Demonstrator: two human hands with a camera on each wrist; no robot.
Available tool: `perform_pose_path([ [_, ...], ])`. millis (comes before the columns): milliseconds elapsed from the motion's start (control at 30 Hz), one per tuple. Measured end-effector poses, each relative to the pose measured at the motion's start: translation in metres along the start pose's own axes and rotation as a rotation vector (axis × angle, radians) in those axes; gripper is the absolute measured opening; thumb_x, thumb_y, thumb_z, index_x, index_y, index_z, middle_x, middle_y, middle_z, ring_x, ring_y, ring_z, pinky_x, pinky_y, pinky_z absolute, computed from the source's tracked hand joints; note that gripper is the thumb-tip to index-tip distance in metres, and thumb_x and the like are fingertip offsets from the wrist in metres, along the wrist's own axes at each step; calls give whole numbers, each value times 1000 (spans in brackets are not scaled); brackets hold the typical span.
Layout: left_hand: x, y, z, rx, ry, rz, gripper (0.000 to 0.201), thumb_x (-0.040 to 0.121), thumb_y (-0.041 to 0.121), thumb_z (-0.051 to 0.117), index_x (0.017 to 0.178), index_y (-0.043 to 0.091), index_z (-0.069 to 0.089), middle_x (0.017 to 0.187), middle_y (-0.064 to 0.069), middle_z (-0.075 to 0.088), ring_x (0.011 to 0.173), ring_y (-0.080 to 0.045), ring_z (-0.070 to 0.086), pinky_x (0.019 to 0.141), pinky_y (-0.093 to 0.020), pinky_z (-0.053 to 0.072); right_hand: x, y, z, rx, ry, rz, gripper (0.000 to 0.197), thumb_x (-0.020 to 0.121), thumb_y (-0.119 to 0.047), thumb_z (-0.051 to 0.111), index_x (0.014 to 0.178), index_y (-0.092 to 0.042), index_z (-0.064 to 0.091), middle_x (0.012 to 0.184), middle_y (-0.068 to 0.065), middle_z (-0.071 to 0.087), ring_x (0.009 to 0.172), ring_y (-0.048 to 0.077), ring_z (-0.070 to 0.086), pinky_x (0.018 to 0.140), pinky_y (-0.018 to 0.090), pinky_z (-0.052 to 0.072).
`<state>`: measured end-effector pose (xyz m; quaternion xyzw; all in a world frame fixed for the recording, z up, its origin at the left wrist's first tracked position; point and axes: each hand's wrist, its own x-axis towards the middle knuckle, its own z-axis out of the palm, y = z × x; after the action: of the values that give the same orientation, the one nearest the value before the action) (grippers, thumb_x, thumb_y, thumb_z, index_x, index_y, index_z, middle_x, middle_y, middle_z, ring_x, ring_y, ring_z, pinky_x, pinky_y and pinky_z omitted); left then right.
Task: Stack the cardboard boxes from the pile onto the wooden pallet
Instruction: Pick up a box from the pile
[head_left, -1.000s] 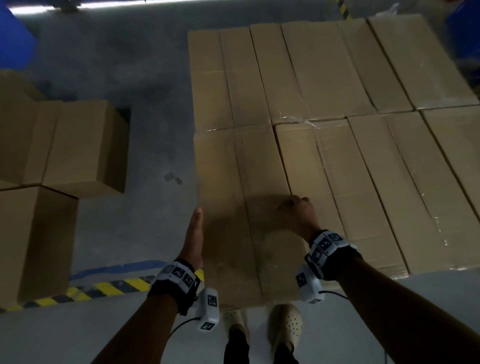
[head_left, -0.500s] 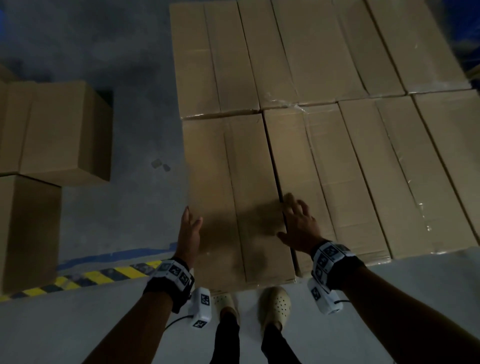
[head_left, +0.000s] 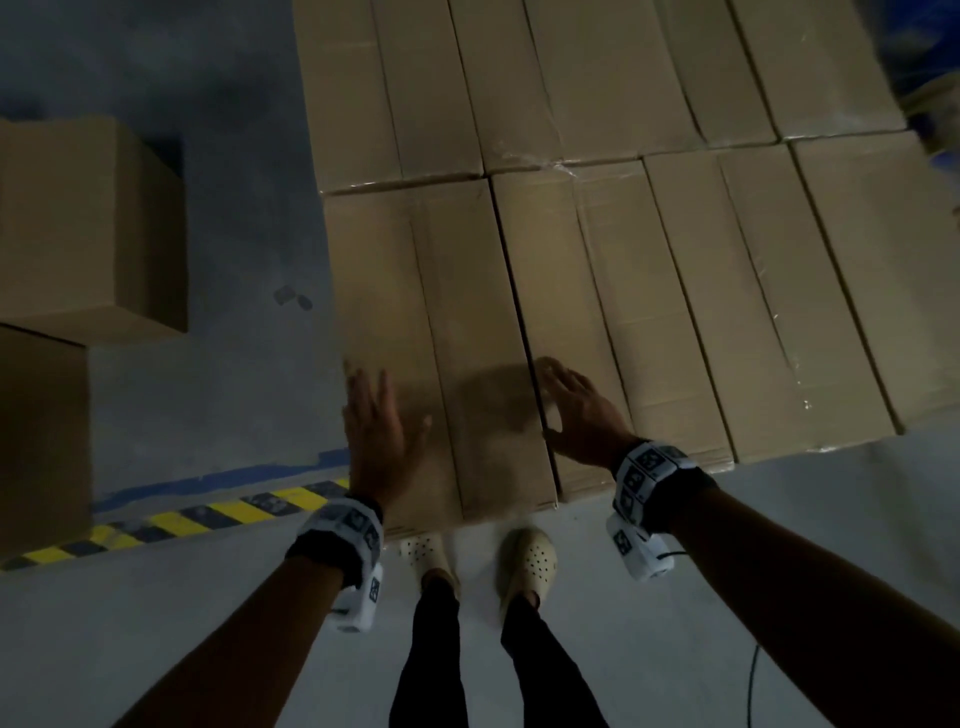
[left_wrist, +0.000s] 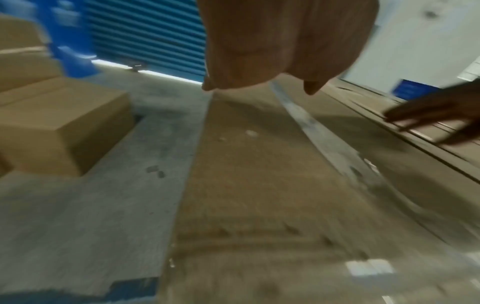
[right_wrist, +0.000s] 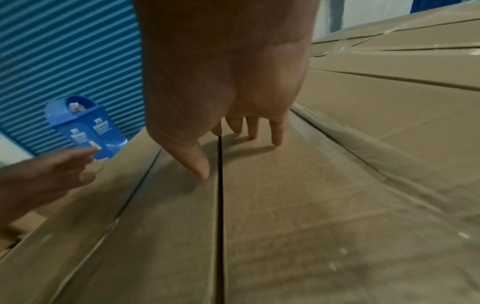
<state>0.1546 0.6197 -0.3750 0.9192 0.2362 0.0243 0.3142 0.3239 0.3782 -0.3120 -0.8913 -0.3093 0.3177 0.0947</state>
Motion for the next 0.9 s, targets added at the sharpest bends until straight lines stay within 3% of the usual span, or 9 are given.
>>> perform_pose_path([
  [100,-38,40,21,67,-111,271,81,95,65,42,154,11,31,162,-25,23,151,-42,18,118,-61,22,-24,7,19,-97,-30,-33,105,81,-33,72,159,-19,2,167,1,-3,153,24,-1,121,48,24],
  [233,-87,75,62,194,-367,465,112,79,55,74,162,19,7,168,-12,-9,155,-33,-10,121,-62,17,-59,15,37,-255,-175,-41,117,80,-35,73,156,-28,-16,159,4,-33,147,29,-28,119,54,-3],
  [300,-97,82,77,291,-372,399,125,73,52,82,162,18,2,167,-12,-16,154,-32,-17,123,-58,-1,-67,19,44,-294,-200,-11,123,80,-30,75,153,-28,-24,156,6,-40,144,32,-33,115,56,-9],
  [367,-92,88,85,342,-321,261,126,68,49,85,162,17,8,168,-16,-7,154,-35,-13,122,-53,-12,-70,22,48,-296,-173,17,124,81,-20,74,151,-26,-29,155,5,-41,145,32,-32,118,58,-6],
  [433,-84,95,86,359,-270,168,120,68,44,85,162,18,16,168,-19,2,155,-37,-3,122,-56,-6,-70,24,53,-247,-127,20,120,82,-8,68,152,-28,-28,157,2,-38,147,29,-29,121,59,0],
  [533,-77,99,87,390,-263,174,113,69,45,82,161,19,22,167,-19,8,155,-37,6,120,-62,9,-69,27,57,-207,-84,4,119,82,-6,68,153,-31,-25,160,-1,-33,148,27,-26,121,58,1],
  [767,-75,96,86,386,-297,166,118,69,51,83,162,26,15,169,-16,2,156,-35,-2,119,-60,-7,-71,27,53,-156,-81,-3,111,86,-5,64,154,-33,-20,161,-3,-30,148,26,-25,121,57,1],
  [900,-71,98,84,410,-308,158,115,70,51,82,162,27,16,168,-16,4,155,-35,-1,118,-63,0,-71,26,52,-143,-93,1,112,86,-6,65,155,-33,-18,160,-3,-31,148,26,-26,121,57,0],
])
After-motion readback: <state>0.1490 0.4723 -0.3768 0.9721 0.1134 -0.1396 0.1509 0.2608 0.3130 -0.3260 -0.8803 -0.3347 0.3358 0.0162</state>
